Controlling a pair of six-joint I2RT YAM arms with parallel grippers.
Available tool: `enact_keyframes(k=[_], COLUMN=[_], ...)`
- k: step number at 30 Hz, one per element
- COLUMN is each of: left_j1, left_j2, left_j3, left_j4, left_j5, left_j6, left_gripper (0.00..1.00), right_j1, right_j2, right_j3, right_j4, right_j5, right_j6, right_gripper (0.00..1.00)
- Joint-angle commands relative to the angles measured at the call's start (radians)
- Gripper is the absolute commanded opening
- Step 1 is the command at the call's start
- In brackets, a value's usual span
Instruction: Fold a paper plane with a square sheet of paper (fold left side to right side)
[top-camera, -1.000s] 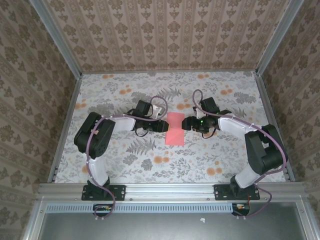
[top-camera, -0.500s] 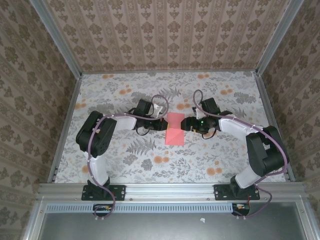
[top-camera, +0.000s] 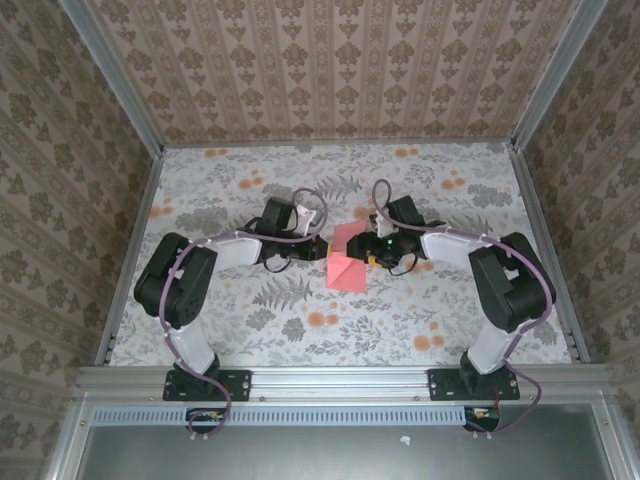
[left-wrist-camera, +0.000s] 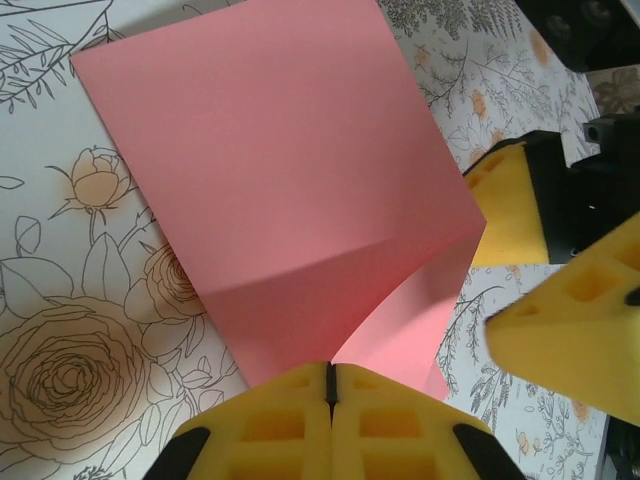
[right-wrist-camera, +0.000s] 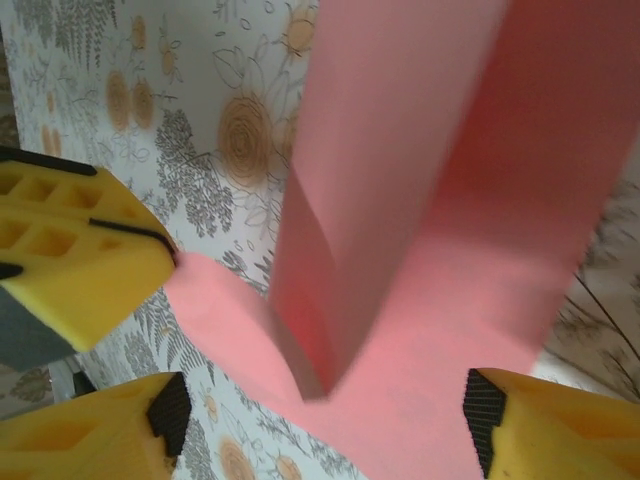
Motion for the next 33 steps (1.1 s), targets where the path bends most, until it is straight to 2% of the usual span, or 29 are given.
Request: enact_keyframes(k=[1,5,6,8,9,11,16,20,23,27,33], left_j1=[0.004,0.008,0.011,0.023,0.034,0.058,0.132,0.167,0.170,0.154,0.096], left_j2=[-0.013,-0.024,-0.031,-0.059,-0.080,-0.132,-0.297,-0.437,-0.510,-0.539,-0.498], left_j3=[-0.014,-0.022,-0.028,-0.047,-0.065,-0.095,-0.177,-0.228,-0.235,-0.211,-0.139], left_j4=[0.013,0.017,0.021,0.034,0.050,0.078,0.131,0.206,0.271,0.389,0.475], left_j5=[-0.007,-0.016,-0.019,-0.021,-0.046,-0.058,-0.062,-0.035,0.054,0.154,0.212], left_j6=[0.013,0.007,0.003,-0.013,-0.025,-0.054,-0.135,-0.223,-0.280,-0.360,-0.410], left_gripper=[0.01,0.08,0.12,0.27,0.30,0.41,0.65,0.87,0.97,1.00,1.00], right_j1=[0.016,0.027,0.028,0.025,0.021,0.009,-0.028,-0.066,-0.071,-0.062,-0.017], right_j2=[0.061,0.108,0.108,0.092,0.081,0.051,-0.060,-0.151,-0.209,-0.250,-0.255], right_j3=[0.051,0.070,0.068,0.066,0.062,0.057,0.054,0.055,0.092,0.163,0.250], right_j4=[0.055,0.093,0.101,0.107,0.110,0.126,0.170,0.285,0.322,0.338,0.315], right_j5=[-0.051,-0.073,-0.075,-0.070,-0.067,-0.075,-0.139,-0.277,-0.356,-0.444,-0.491], right_j6=[0.045,0.063,0.065,0.056,0.049,0.036,-0.005,0.022,0.030,0.048,0.051], right_gripper=[0.65,0.41,0.34,0.18,0.10,0.01,0.00,0.00,0.00,0.00,0.00])
